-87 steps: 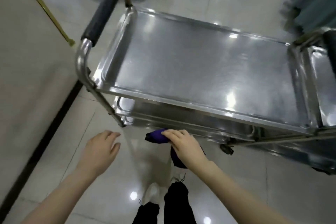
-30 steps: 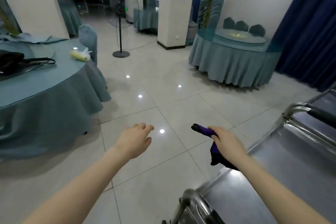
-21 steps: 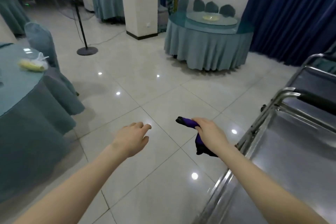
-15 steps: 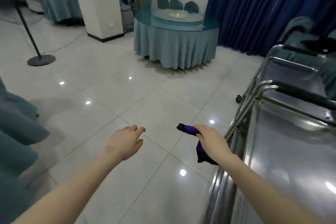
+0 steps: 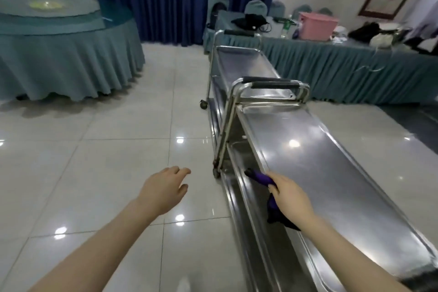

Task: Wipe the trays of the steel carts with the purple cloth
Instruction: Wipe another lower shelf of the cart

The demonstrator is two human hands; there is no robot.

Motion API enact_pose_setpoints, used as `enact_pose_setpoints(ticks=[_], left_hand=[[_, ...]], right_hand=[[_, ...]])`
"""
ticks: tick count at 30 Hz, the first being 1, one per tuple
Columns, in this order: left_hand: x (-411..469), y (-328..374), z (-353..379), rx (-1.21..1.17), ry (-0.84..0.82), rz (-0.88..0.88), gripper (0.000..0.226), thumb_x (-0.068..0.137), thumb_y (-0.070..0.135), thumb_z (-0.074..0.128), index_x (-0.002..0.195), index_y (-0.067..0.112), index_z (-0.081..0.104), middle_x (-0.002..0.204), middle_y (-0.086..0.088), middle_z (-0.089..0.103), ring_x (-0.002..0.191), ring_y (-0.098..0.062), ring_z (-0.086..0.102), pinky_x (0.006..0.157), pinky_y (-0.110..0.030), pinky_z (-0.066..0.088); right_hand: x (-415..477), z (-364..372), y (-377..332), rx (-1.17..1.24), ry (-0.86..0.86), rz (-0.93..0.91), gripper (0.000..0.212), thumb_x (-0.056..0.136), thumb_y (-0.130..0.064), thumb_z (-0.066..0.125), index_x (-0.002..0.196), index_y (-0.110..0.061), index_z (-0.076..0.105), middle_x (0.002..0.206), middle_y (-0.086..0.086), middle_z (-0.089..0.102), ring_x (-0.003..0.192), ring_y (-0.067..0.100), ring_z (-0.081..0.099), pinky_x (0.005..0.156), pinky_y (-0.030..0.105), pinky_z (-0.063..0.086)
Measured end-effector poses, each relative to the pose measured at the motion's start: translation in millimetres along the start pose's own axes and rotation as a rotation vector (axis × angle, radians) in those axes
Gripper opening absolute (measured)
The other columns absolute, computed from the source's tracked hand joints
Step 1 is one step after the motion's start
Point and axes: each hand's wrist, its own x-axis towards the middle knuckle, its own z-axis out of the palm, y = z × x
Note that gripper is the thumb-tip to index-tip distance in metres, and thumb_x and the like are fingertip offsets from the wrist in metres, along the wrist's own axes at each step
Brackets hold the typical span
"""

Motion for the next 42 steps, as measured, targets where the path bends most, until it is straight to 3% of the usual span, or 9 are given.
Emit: enact_pose_setpoints(ticks=[8, 13, 16, 19, 22, 27, 32, 38, 42], left_hand=[[155.2, -30.9, 16.1, 0.079, -0.096, 0.249, 0.045, 0.098, 0.039, 0.038, 0.142, 0.034, 0.031, 0.123, 0.007, 0.052, 0.109, -0.017, 0.054, 0.077, -0.029, 0.043], [255.9, -30.9, 7.1, 0.076, -0.109, 0.367, 0.046, 0.097, 0.041, 0.040, 0.142, 0.035, 0.031, 0.123, 0.008, 0.053, 0.109, -0.014, 0.056, 0.078, -0.027, 0.046], [303.3, -16.5, 14.6, 0.057, -0.128, 0.475, 0.045, 0.097, 0.042, 0.040, 0.141, 0.035, 0.033, 0.122, 0.008, 0.054, 0.107, -0.014, 0.057, 0.078, -0.027, 0.048], [340.5, 2.5, 29.8, 0.041, -0.191, 0.591, 0.045, 0.098, 0.039, 0.039, 0.142, 0.030, 0.034, 0.120, 0.005, 0.053, 0.107, -0.017, 0.057, 0.081, -0.029, 0.047], [369.9, 21.5, 43.7, 0.067, -0.222, 0.729, 0.046, 0.099, 0.038, 0.038, 0.144, 0.031, 0.032, 0.123, 0.006, 0.052, 0.106, -0.016, 0.056, 0.077, -0.028, 0.046], [430.4, 40.1, 54.9, 0.049, -0.267, 0.914, 0.046, 0.098, 0.035, 0.040, 0.143, 0.029, 0.033, 0.126, 0.004, 0.052, 0.108, -0.019, 0.056, 0.078, -0.034, 0.051], [492.7, 32.4, 76.3, 0.018, -0.293, 1.037, 0.047, 0.097, 0.033, 0.041, 0.143, 0.029, 0.034, 0.125, 0.003, 0.054, 0.103, -0.020, 0.058, 0.070, -0.032, 0.043], [527.4, -8.8, 119.8, 0.058, -0.436, 1.110, 0.047, 0.095, 0.035, 0.044, 0.141, 0.027, 0.037, 0.128, 0.001, 0.054, 0.111, -0.023, 0.057, 0.078, -0.036, 0.048], [528.3, -36.2, 143.3, 0.073, -0.547, 1.084, 0.046, 0.096, 0.037, 0.044, 0.141, 0.028, 0.036, 0.126, 0.000, 0.053, 0.111, -0.024, 0.057, 0.079, -0.036, 0.048]], right_hand=[[91.1, 41.3, 25.6, 0.149, 0.094, 0.265, 0.037, 0.095, -0.017, 0.048, 0.128, -0.033, 0.055, 0.113, 0.003, 0.065, 0.099, 0.025, 0.060, 0.082, 0.036, 0.049], [130.2, 33.6, 33.2, 0.190, 0.188, 0.308, 0.081, 0.079, -0.005, 0.067, 0.120, -0.066, 0.034, 0.091, -0.010, 0.058, 0.074, 0.014, 0.051, 0.068, 0.029, 0.043], [143.2, 30.1, 43.8, 0.193, 0.214, 0.427, 0.048, 0.092, -0.014, 0.058, 0.128, -0.045, 0.052, 0.108, -0.005, 0.065, 0.081, 0.007, 0.050, 0.072, 0.019, 0.036], [148.9, 32.7, 48.8, 0.200, 0.237, 0.517, 0.044, 0.093, -0.017, 0.057, 0.129, -0.041, 0.052, 0.105, -0.008, 0.063, 0.080, 0.004, 0.046, 0.060, 0.010, 0.033], [152.1, 34.1, 46.5, 0.184, 0.238, 0.644, 0.035, 0.101, -0.022, 0.044, 0.134, -0.034, 0.051, 0.114, -0.004, 0.062, 0.091, 0.013, 0.056, 0.073, 0.019, 0.041], [171.8, 34.2, 29.5, 0.188, 0.267, 0.847, 0.034, 0.102, -0.026, 0.041, 0.133, -0.035, 0.050, 0.115, -0.005, 0.061, 0.095, 0.016, 0.057, 0.079, 0.029, 0.046], [198.6, 48.2, -16.0, 0.254, 0.465, 1.008, 0.036, 0.100, -0.020, 0.045, 0.133, -0.033, 0.051, 0.112, -0.009, 0.061, 0.087, 0.008, 0.048, 0.075, 0.024, 0.035], [228.5, 91.2, -78.5, 0.281, 0.440, 1.084, 0.036, 0.099, -0.026, 0.045, 0.133, -0.037, 0.048, 0.122, -0.004, 0.062, 0.104, 0.020, 0.058, 0.076, 0.029, 0.041], [246.0, 125.5, -100.0, 0.303, 0.298, 1.115, 0.043, 0.101, -0.028, 0.045, 0.144, -0.032, 0.039, 0.136, -0.002, 0.055, 0.119, 0.022, 0.053, 0.094, 0.037, 0.046]])
